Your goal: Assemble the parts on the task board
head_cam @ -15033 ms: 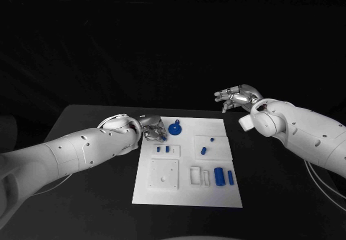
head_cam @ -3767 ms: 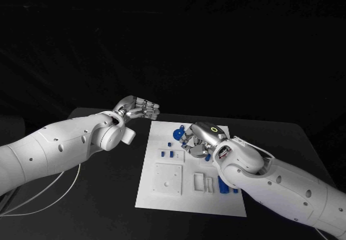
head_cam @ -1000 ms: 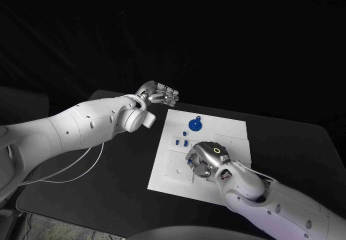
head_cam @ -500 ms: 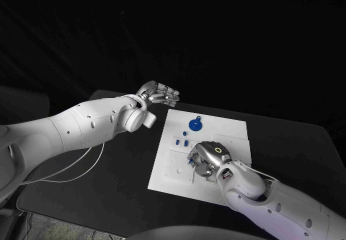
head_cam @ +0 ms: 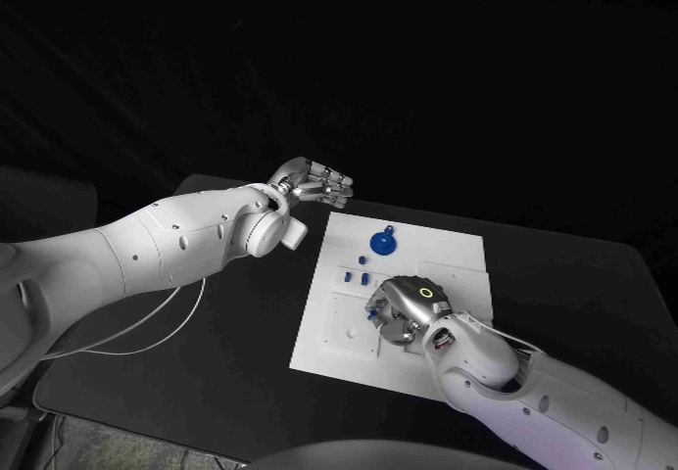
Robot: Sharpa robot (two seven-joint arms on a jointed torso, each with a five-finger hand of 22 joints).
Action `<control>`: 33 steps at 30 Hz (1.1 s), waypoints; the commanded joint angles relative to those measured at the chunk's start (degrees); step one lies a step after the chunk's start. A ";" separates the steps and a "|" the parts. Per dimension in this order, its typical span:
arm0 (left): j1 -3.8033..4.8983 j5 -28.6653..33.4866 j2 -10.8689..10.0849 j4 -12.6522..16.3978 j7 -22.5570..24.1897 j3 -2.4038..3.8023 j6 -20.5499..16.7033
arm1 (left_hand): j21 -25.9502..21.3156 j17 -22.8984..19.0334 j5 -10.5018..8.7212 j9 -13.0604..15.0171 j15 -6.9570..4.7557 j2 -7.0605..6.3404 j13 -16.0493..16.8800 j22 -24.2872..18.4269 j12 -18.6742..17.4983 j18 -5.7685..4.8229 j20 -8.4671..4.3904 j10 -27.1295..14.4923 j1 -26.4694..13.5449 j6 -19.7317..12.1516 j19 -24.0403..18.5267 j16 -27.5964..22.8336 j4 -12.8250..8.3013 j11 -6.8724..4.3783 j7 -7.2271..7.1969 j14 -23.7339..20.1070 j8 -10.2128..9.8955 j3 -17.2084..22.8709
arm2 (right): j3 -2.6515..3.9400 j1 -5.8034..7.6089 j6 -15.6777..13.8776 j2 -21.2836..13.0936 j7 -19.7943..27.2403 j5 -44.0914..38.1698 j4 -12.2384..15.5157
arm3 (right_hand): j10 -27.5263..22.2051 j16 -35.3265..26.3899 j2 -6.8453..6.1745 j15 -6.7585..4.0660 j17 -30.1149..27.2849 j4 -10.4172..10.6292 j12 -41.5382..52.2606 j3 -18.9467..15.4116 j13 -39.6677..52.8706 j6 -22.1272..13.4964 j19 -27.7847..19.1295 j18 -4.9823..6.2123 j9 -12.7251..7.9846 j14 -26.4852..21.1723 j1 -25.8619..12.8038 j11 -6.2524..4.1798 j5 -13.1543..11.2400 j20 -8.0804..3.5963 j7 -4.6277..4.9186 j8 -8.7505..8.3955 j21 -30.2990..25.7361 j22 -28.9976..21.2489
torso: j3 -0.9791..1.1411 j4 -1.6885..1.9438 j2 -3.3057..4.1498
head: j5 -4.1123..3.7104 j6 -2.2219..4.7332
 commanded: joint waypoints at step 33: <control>-0.06 -0.28 0.42 -0.34 -0.08 0.05 1.20 | 0.27 0.03 -0.24 0.07 0.12 0.31 -0.06 0.39 -0.17 0.25 -0.13 -0.07 -0.25 0.30 -0.37 -0.22 0.17 0.15 0.11 -0.26 0.12 -0.08 | -0.09 -0.10 3.54 1.87 -0.65 -0.86 -2.31 | 1.69 -0.23 0.52 -0.07 0.15 -0.33 0.10 -0.30 0.10 0.28 2.01 1.31 0.02 0.24 0.00 -0.87 0.33 -0.33 0.10 0.19 0.21 -0.26 | -0.03 -0.01 -0.03 | -0.01 -0.05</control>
